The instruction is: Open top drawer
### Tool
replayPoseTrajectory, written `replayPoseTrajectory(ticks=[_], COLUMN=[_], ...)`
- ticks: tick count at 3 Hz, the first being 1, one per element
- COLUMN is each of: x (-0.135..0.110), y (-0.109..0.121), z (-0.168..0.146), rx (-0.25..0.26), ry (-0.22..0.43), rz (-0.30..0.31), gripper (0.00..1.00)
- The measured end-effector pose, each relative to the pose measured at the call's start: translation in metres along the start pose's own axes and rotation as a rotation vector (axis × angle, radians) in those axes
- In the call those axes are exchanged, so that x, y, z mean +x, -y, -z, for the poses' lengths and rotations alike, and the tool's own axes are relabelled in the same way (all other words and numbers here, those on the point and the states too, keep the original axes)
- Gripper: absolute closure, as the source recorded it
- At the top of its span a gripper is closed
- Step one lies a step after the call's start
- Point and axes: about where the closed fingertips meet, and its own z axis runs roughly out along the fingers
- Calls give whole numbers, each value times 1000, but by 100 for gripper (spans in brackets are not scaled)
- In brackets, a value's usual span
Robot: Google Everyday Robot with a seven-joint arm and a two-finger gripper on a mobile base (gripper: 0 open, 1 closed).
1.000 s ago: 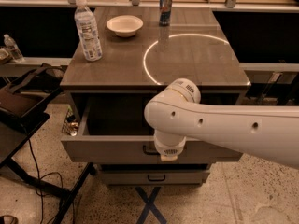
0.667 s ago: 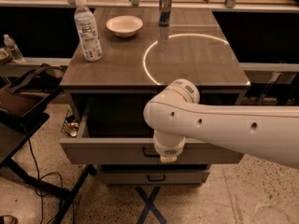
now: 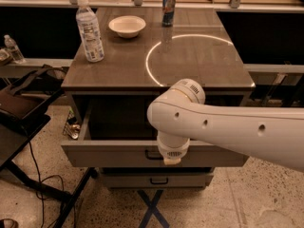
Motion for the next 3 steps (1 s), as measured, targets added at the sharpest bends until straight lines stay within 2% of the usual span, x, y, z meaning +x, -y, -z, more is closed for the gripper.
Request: replayPoseTrajectory(ticks=[2,3], x=[-2,-2], y=[0,0], z=[0,0], rx=[0,0], ry=[0,0], rz=[0,0], gripper=[97,74])
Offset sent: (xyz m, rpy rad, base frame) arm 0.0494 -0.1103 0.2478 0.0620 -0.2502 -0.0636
